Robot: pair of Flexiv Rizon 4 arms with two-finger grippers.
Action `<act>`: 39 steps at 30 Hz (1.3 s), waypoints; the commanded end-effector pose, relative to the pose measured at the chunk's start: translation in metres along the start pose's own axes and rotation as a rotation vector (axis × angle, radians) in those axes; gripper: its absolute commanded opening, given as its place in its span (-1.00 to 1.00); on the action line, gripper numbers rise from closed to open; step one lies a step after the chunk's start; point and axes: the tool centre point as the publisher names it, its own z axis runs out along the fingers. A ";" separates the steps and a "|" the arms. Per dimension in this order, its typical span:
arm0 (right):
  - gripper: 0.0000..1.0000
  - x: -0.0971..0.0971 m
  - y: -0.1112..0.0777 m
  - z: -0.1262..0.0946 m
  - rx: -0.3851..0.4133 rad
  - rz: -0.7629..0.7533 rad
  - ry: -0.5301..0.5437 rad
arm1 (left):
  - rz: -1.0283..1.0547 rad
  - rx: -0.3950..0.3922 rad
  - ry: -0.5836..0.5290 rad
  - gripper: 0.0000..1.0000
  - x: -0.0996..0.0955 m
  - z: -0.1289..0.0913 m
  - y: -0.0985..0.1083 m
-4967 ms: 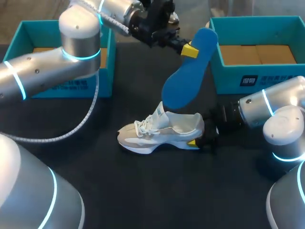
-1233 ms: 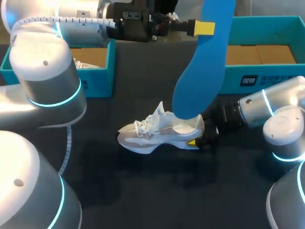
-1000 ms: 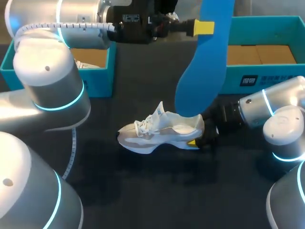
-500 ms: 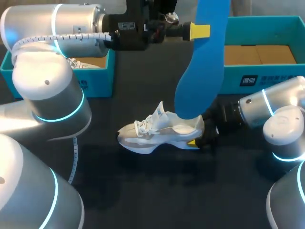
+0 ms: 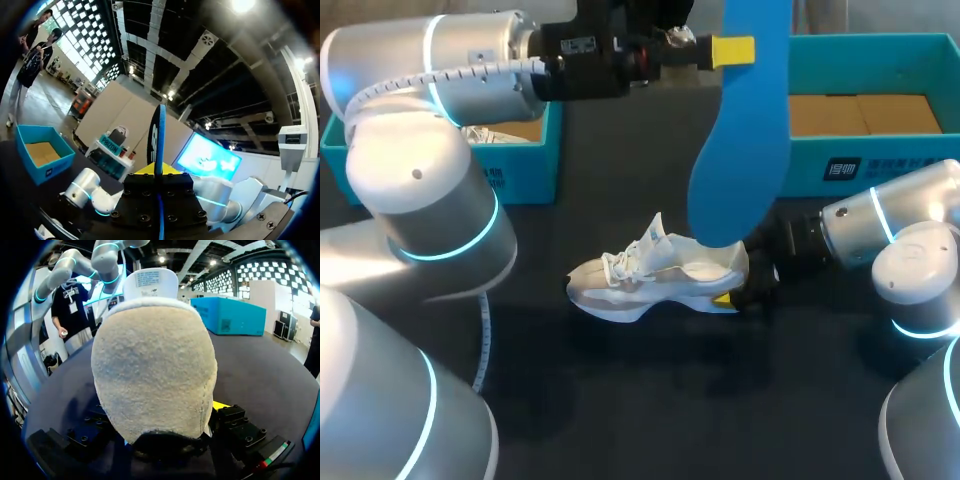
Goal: Take the shoe out of the shoebox, open the shoe tongue, remove and reinsert the insole, then place the shoe into the shoebox
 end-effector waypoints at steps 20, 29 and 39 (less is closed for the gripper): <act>-1.00 0.001 -0.007 0.011 0.003 0.001 0.000 | -0.170 0.025 -0.029 -1.00 0.007 -0.027 0.031; -1.00 0.001 -0.007 0.011 0.003 0.001 0.000 | -0.169 0.036 -0.034 -1.00 0.007 -0.029 0.034; -1.00 0.001 -0.007 0.011 0.003 0.001 0.000 | -0.169 0.036 -0.034 -1.00 0.007 -0.029 0.034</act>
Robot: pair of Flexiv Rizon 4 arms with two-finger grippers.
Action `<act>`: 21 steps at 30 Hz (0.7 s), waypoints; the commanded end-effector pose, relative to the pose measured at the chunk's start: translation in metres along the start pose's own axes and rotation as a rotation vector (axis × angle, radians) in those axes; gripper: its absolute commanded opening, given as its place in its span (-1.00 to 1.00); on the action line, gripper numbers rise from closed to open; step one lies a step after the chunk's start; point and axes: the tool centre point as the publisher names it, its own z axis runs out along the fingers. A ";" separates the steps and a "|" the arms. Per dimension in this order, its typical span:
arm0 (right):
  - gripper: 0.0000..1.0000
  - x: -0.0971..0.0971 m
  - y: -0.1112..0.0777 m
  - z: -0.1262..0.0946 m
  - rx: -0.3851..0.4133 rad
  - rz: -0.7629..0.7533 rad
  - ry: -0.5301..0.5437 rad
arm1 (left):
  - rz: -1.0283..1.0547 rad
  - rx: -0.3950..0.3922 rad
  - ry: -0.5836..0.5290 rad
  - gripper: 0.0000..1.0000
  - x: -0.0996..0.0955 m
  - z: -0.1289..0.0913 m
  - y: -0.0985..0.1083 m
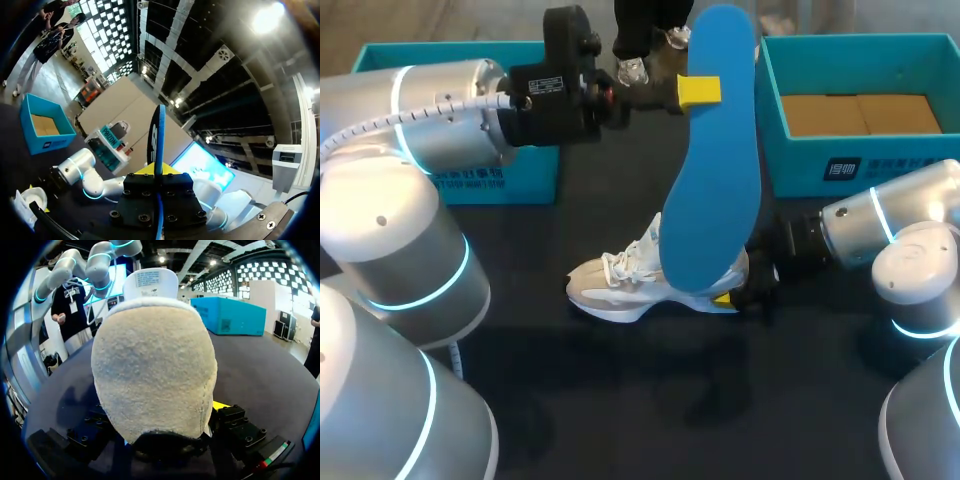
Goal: Take the shoe out of the shoebox, open the shoe tongue, remove and reinsert the insole, then place the shoe into the shoebox
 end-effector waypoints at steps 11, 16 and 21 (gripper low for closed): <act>-0.94 0.001 -0.007 0.011 0.003 0.001 0.000 | 0.001 0.004 -0.001 -1.00 0.000 0.000 0.002; -0.50 0.001 -0.007 0.011 0.003 0.001 0.000 | 0.001 0.004 -0.001 -1.00 0.000 0.000 0.002; 1.00 0.001 -0.007 0.011 0.003 0.001 0.000 | 0.001 0.004 -0.001 -1.00 0.000 0.000 0.002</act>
